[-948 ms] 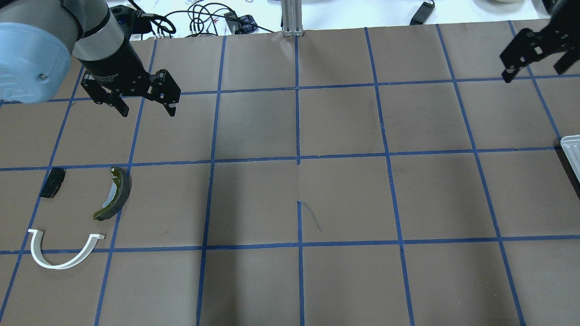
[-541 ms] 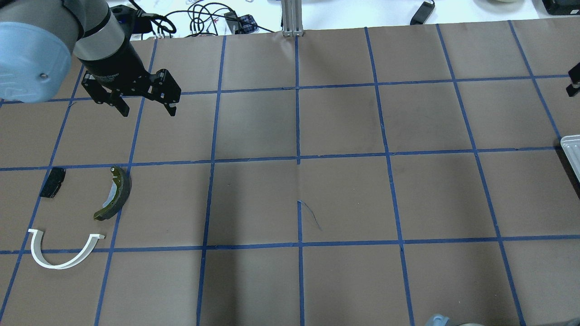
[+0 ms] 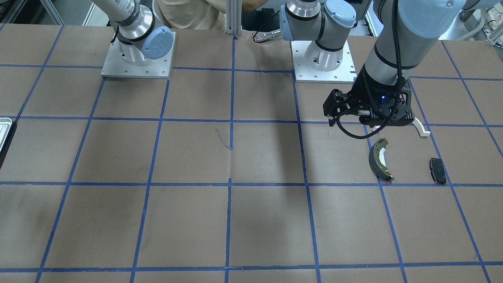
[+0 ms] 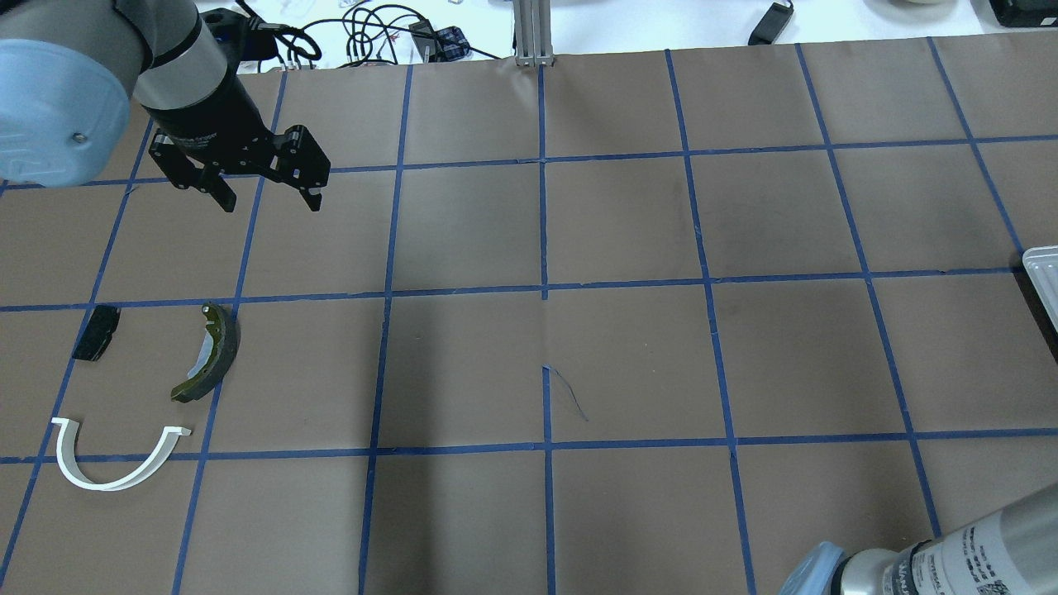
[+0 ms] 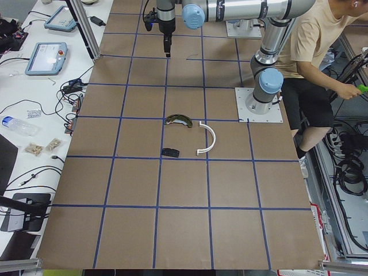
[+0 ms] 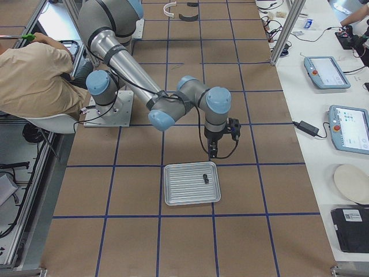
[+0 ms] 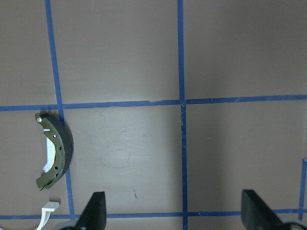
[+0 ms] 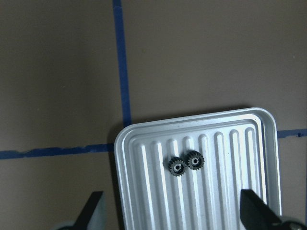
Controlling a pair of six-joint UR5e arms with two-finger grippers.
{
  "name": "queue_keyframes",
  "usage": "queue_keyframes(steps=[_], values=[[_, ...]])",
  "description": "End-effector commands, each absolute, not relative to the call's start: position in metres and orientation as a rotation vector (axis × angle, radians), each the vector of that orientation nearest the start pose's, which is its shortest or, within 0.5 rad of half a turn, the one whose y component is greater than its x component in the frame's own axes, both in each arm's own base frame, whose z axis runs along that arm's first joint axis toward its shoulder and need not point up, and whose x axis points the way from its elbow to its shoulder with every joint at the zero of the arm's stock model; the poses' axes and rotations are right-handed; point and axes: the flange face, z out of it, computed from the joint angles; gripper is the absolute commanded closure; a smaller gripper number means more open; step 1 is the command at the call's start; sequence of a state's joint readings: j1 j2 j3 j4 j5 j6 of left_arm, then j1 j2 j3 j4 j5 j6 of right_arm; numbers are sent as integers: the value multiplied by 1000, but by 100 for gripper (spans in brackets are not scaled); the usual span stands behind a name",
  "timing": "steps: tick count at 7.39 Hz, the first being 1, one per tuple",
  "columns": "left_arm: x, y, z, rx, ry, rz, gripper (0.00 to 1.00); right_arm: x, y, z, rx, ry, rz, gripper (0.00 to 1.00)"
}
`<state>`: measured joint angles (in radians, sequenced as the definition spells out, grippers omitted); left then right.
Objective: Place bearing gear from tray to pile
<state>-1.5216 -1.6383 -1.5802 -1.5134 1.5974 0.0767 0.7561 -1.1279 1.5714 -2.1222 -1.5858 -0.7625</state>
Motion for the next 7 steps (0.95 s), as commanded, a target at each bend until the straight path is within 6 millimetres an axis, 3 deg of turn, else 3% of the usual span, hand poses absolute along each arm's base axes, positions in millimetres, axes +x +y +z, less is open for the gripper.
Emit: queue_keyframes(steps=[1, 4, 7], values=[[-105, -523, 453, 44, 3113, 39, 0, -408, -536, 247, 162, 3219, -90, 0], [-105, -524, 452, 44, 3117, 41, 0, -418, -544, 207, 210, 3221, -86, 9], [-106, -523, 454, 46, 3115, 36, 0, -423, -543, 200, 227, 3218, -72, 18]])
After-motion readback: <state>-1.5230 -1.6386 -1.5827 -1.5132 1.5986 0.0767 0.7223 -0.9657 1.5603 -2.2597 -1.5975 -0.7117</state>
